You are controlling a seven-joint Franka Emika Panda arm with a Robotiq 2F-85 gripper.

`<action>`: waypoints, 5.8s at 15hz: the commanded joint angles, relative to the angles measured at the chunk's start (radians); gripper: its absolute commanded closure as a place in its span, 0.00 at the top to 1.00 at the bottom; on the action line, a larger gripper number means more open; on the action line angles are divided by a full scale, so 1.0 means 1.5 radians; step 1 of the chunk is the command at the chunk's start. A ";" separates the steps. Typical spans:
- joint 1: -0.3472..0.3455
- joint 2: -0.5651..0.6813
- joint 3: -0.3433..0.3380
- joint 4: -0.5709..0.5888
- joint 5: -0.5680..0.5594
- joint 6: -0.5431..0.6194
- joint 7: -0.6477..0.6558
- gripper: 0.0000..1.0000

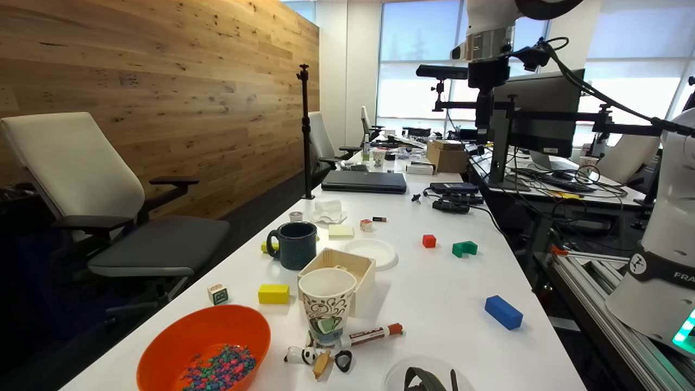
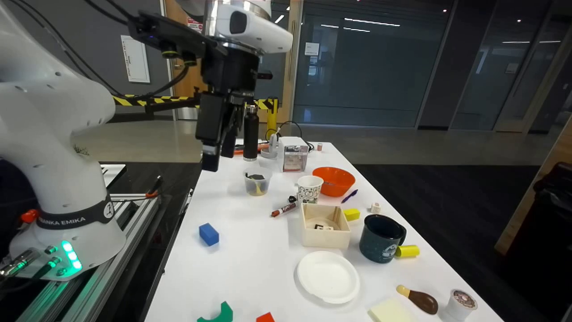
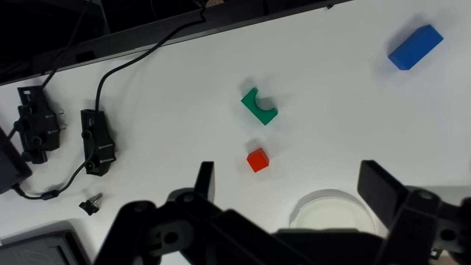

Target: Take one cube out of the box and place it on the tabletop.

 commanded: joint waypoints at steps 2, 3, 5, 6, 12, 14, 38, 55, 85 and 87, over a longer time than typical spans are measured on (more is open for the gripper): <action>0.010 0.000 -0.008 0.001 -0.004 -0.003 0.004 1.00; 0.010 0.000 -0.008 0.001 -0.004 -0.003 0.004 1.00; 0.010 0.000 -0.008 0.001 -0.004 -0.003 0.004 1.00; 0.014 -0.003 -0.008 0.002 -0.004 0.007 -0.001 1.00; 0.066 -0.013 -0.014 0.011 -0.012 0.085 -0.118 1.00; 0.084 -0.011 -0.016 0.016 -0.010 0.107 -0.167 1.00; 0.168 0.102 0.036 0.081 0.152 0.266 -0.066 1.00; 0.164 0.302 0.059 0.238 0.170 0.331 0.009 1.00; 0.167 0.508 0.068 0.308 0.187 0.309 0.008 1.00; 0.168 0.531 0.064 0.323 0.167 0.309 0.014 1.00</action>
